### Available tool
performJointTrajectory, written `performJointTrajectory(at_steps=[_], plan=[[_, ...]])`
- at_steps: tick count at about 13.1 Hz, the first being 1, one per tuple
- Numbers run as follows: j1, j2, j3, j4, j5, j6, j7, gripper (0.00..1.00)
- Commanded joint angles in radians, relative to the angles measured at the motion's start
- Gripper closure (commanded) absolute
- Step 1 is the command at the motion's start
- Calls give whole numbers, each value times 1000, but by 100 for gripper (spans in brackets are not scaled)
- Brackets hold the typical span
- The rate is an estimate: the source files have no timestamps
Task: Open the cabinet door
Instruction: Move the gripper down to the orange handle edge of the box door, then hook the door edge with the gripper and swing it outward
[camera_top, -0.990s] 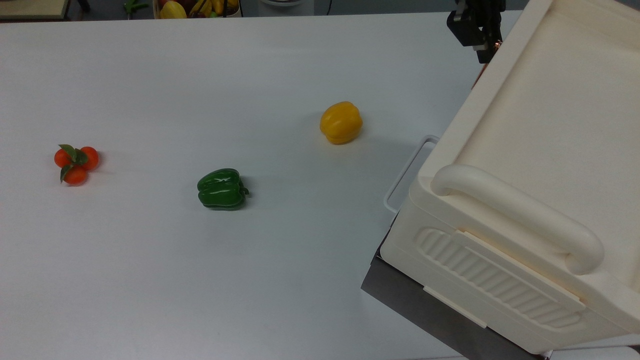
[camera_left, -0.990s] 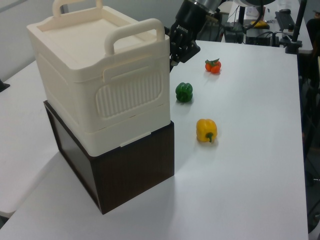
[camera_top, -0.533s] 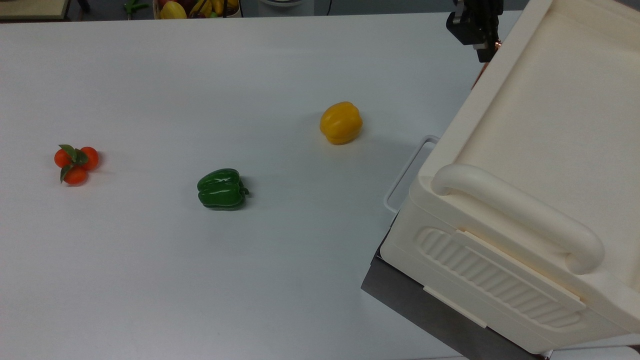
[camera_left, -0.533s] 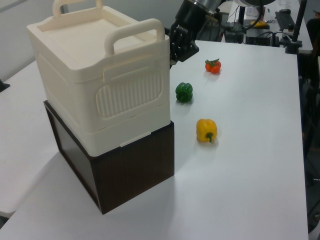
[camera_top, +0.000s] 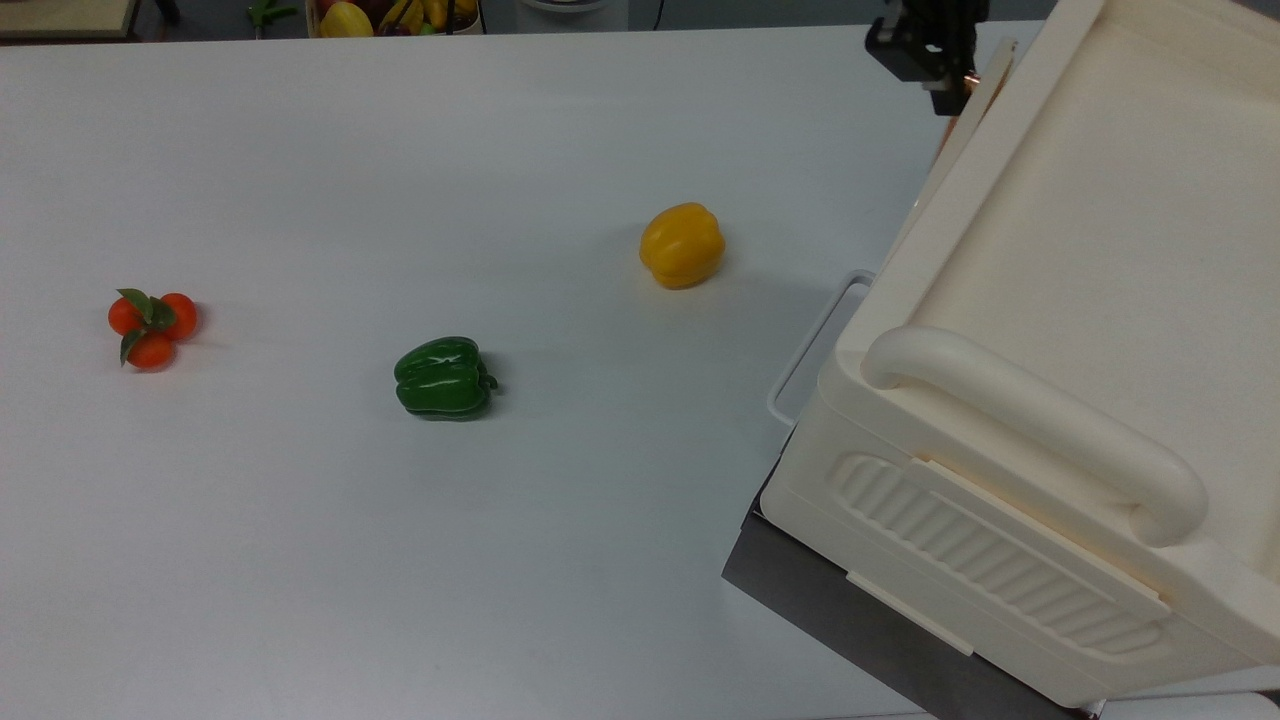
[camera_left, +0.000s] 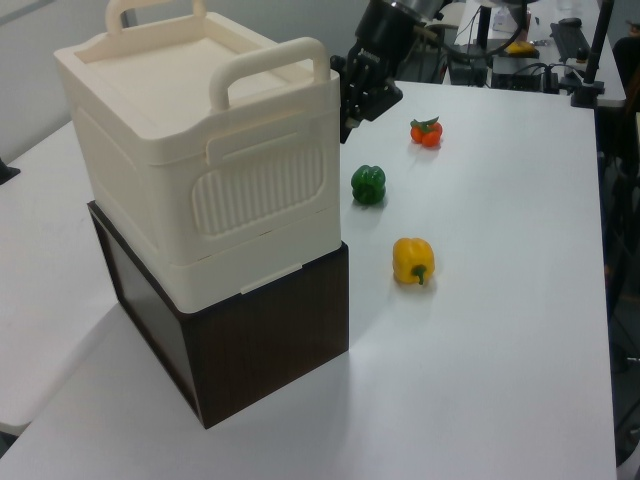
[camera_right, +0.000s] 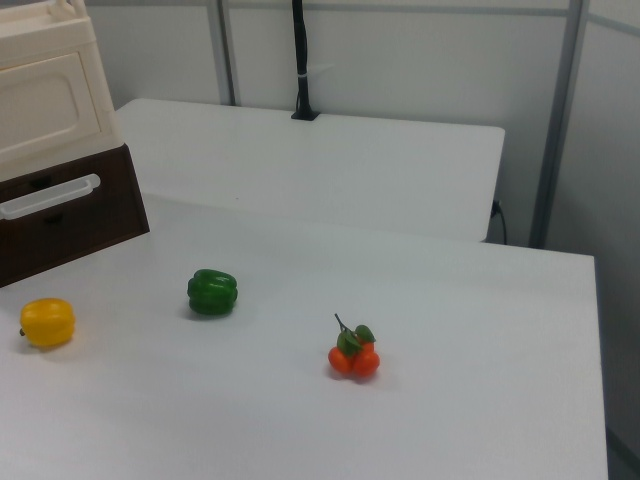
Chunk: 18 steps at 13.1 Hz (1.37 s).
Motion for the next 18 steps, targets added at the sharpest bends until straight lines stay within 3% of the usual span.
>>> performJointTrajectory(at_steps=[1,5,12,14,16,18], plan=[[-34,-65,11,-55,14,-129,19,100],[-109,-101,-8,-60,14,-260,17,100],[-169,-110,-112,-57,14,-322,16,90],[-169,-110,-171,-55,14,-322,16,72],[-171,-107,-213,-55,14,-321,16,46],[-169,-90,-262,-51,5,-284,2,0]])
